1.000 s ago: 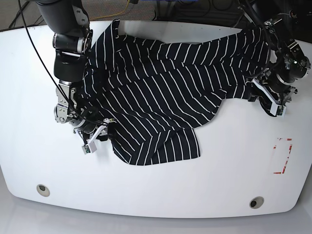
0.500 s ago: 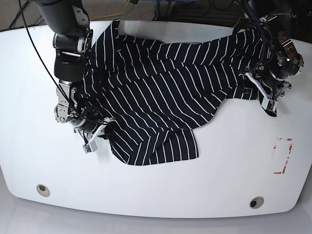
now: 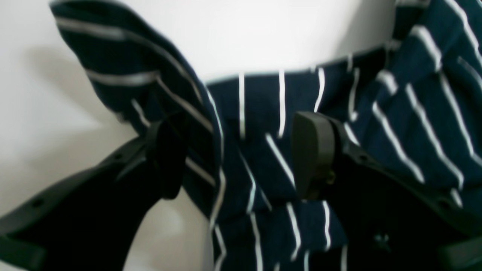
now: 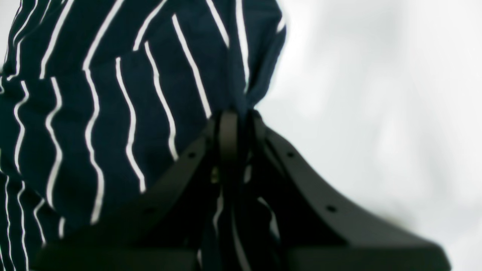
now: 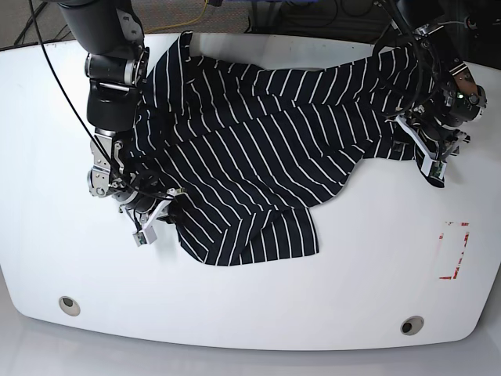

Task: Layout the t-shirt on the table in an organized manner, then fold the t-shirt properly
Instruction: 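Pull the grasped edge with the left gripper away from the right gripper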

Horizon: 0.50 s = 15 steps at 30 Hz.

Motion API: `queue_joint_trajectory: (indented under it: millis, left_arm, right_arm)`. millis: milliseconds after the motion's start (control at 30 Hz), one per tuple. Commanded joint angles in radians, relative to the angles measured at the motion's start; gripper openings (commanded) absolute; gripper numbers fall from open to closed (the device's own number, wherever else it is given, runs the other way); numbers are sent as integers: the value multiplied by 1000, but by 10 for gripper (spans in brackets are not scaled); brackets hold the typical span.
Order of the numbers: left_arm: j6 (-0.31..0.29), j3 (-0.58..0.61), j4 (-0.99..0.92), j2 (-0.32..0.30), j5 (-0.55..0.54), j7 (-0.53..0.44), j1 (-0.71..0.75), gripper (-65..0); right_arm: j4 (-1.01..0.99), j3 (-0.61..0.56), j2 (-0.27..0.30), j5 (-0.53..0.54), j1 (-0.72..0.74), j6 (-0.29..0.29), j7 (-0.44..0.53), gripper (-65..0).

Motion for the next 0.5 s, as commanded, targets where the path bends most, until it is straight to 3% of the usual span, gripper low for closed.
queue_joint_trajectory:
  millis: [0, 467]
  left_arm:
    - [-1, -3, 14, -12, 2, -32, -11, -248]
    - [-1, 19, -74, -12, 103, -51, -79, -250]
  right_arm:
    - [2, -3, 6, -28, 8, -2, -45, -619]
    - [2, -3, 6, -23, 6, -2, -45, -619]
